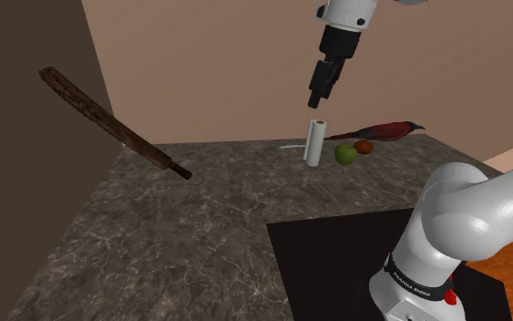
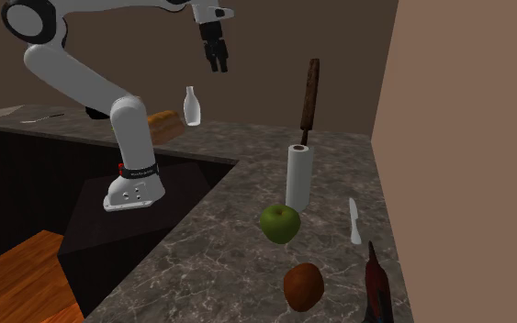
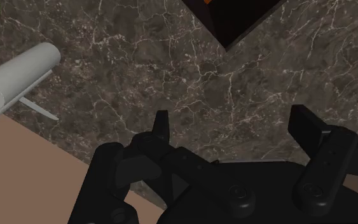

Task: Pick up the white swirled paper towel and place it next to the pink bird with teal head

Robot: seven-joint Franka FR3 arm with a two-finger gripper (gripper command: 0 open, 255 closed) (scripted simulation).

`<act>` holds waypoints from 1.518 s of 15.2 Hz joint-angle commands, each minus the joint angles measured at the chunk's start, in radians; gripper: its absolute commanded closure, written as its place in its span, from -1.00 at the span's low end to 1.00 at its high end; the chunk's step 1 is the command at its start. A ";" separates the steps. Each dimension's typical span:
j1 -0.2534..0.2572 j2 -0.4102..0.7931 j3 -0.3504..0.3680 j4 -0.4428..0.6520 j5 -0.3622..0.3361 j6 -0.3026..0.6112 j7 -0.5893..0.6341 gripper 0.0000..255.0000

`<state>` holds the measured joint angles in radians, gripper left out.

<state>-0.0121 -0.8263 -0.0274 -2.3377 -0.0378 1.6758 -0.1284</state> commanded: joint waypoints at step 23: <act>-0.090 0.459 -0.438 0.082 -0.120 0.380 -0.422 -1.00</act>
<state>-0.1026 -0.3982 -0.4461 -2.2715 -0.1636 2.0406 -0.5281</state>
